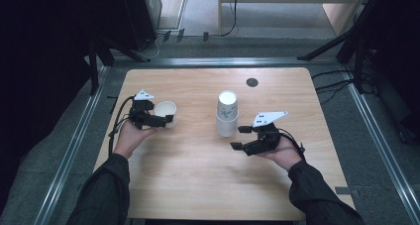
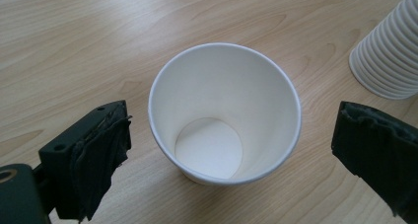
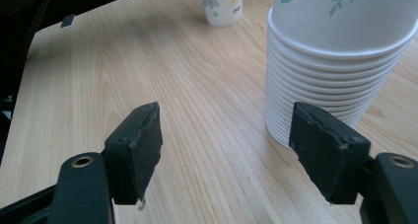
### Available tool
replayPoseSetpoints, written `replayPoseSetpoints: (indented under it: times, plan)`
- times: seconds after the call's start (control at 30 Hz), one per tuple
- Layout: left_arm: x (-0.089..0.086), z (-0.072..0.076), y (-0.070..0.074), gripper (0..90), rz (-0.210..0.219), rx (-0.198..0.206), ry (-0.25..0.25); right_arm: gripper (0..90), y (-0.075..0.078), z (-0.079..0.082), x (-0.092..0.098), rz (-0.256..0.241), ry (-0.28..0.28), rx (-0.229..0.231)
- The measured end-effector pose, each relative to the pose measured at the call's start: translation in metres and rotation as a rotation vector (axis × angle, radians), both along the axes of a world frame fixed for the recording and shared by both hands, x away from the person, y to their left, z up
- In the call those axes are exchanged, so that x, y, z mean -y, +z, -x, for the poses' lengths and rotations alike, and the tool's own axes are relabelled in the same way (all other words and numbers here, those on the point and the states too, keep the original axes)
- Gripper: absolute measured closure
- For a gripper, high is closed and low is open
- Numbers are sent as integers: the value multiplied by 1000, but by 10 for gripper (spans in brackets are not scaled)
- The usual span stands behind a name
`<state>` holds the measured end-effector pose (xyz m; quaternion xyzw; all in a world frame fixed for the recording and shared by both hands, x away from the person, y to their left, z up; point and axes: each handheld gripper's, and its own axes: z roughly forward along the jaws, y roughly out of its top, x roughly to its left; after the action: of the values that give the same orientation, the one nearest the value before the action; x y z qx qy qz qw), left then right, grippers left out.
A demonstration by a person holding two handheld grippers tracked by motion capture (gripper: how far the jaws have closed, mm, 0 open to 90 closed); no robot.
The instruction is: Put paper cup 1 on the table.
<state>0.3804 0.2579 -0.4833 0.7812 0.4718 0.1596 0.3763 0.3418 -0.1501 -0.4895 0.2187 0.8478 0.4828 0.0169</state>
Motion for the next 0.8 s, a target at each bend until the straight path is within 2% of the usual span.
replayPoseSetpoints:
  times: [0.3,0.53,0.7,0.8]
  plan:
    - [-6,8,14,18,30,33,-2,287,1,-1,1,0,-4,2]
    - [-6,19,28,19,30,57,-46,287,5,-2,5,9,-14,13]
    - [-3,27,37,20,64,62,-90,287,9,-2,8,11,-18,18]
    - [3,32,40,20,51,60,-115,295,11,-3,9,11,-16,18]
